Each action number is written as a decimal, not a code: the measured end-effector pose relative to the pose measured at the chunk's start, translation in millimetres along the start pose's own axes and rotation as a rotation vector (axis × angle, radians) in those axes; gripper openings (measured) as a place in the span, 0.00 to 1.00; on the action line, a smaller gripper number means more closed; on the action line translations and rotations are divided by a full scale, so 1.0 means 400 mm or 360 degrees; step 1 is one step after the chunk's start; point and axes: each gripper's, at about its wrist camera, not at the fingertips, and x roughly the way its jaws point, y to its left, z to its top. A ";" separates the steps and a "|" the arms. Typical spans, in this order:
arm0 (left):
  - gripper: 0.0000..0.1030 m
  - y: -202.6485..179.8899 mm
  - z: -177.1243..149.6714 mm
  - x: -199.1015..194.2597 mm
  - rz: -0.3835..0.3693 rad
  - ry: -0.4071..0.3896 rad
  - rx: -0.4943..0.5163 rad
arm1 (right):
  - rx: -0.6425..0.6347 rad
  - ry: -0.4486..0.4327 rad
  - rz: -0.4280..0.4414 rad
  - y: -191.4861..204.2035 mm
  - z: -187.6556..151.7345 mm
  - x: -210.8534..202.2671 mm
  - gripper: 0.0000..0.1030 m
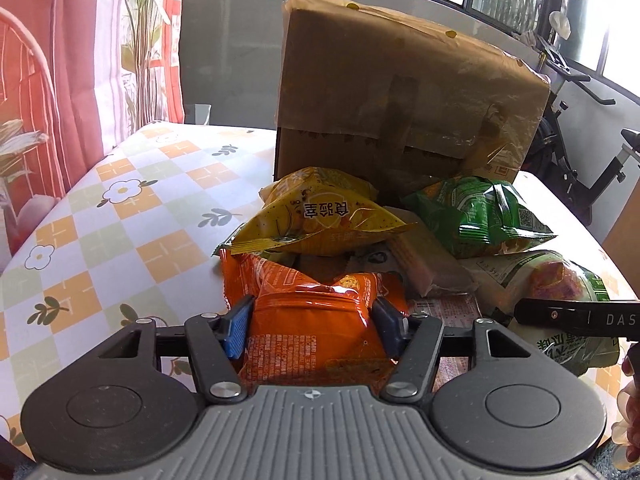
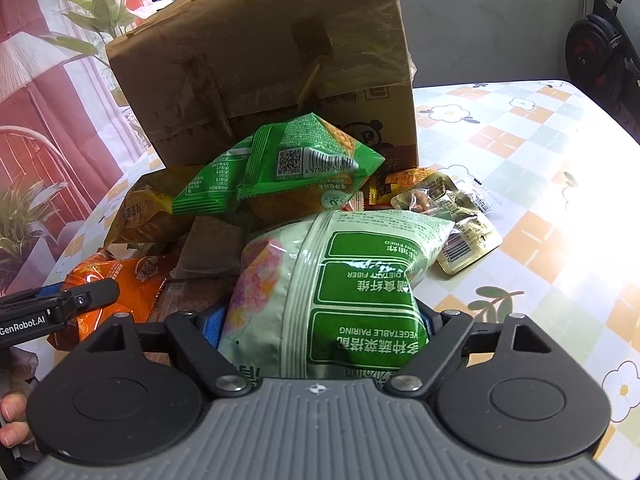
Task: Organize snacks
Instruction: 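Lift both held bags and carry them up over the lined box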
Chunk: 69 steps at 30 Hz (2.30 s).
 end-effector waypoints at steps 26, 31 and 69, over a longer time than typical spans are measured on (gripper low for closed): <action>0.63 -0.014 0.016 -0.128 0.0224 -0.0164 -0.0015 | -0.0067 -0.0134 -0.0049 0.043 -0.007 -0.136 0.81; 0.63 -0.010 0.036 -0.158 0.0280 -0.0220 -0.0023 | -0.0082 -0.0209 -0.0013 0.057 0.002 -0.161 0.81; 0.63 -0.017 0.169 -0.164 0.0249 -0.0412 0.0026 | -0.0218 -0.0372 0.0028 0.050 0.127 -0.149 0.82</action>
